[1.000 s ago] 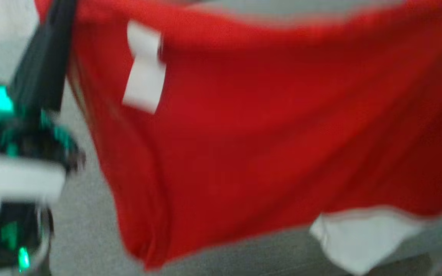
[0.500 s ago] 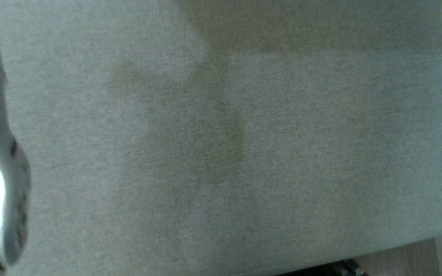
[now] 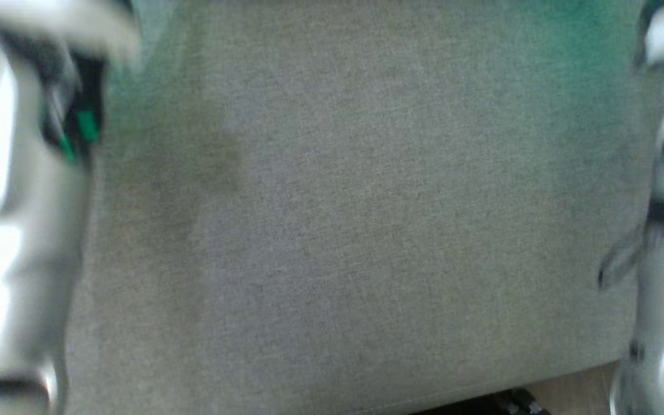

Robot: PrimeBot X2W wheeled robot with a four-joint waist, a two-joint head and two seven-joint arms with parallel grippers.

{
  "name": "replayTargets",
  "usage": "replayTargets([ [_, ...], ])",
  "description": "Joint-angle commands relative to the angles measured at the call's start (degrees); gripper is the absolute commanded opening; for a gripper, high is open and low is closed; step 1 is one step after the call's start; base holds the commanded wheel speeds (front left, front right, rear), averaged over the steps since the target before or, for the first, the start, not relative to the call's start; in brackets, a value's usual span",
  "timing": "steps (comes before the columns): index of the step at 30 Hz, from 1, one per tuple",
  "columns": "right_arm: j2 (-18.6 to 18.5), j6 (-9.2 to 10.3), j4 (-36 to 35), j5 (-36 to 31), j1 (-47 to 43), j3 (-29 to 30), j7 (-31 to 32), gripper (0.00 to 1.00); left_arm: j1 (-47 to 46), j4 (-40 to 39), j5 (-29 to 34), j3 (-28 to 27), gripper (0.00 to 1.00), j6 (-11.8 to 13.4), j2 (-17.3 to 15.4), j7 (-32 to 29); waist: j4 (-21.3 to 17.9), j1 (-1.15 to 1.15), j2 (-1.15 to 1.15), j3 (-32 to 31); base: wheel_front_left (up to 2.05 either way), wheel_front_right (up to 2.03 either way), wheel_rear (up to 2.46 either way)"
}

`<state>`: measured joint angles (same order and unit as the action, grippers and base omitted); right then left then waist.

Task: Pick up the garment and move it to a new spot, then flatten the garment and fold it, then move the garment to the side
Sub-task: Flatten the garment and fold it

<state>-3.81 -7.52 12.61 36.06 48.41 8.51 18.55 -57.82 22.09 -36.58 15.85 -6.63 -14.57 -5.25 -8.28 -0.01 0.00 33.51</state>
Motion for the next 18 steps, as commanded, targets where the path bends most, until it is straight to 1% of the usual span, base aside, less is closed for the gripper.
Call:
replayTargets([
  [1, -0.6, 0.03, -3.8, 1.0, -3.0, -0.9, -0.8, 0.00, 3.5, -3.3, -0.9, -1.5, 0.00, -0.3, -3.0, 1.2, 0.5, 0.01, 0.00, -1.6, 0.00, 0.00, 0.00],
  [5, -1.6, 0.03, -7.8, 3.1, -15.9, -1.8, -0.8, 0.00, 18.9, -7.0, -1.8, -1.1, 0.00, 0.1, -3.6, 4.0, 1.0, 0.01, 0.00, -5.7, 0.00, 0.00, 0.00],
  [9, -2.2, 0.03, -11.8, 3.7, -27.0, -1.9, 0.1, 0.00, 32.7, -12.0, -2.8, 0.0, 0.00, 1.0, -2.9, 6.1, 1.6, 0.01, 0.00, -10.4, 0.00, 0.00, 0.00],
  [13, -2.5, 0.03, -16.8, 3.4, -37.9, -0.4, 2.1, 0.00, 44.5, -18.5, -3.0, 0.8, 0.00, 3.3, -2.4, 7.6, 2.2, 0.01, 0.00, -14.2, 0.00, 0.00, 0.00],
  [16, -2.7, 0.03, -21.6, 2.0, -45.8, 0.9, 4.1, 0.00, 52.3, -24.0, -2.7, 1.4, 0.00, 5.7, -2.0, 8.4, 2.6, 0.01, 0.00, -15.7, 0.00, 0.00, 0.00],
  [18, -2.1, 0.03, -24.4, 1.8, -50.4, 2.5, 5.6, 0.00, 57.4, -27.5, -2.2, 2.3, 0.00, 7.5, -1.7, 8.4, 2.5, 0.01, 0.00, -16.3, 0.00, 0.00, 0.00],
])
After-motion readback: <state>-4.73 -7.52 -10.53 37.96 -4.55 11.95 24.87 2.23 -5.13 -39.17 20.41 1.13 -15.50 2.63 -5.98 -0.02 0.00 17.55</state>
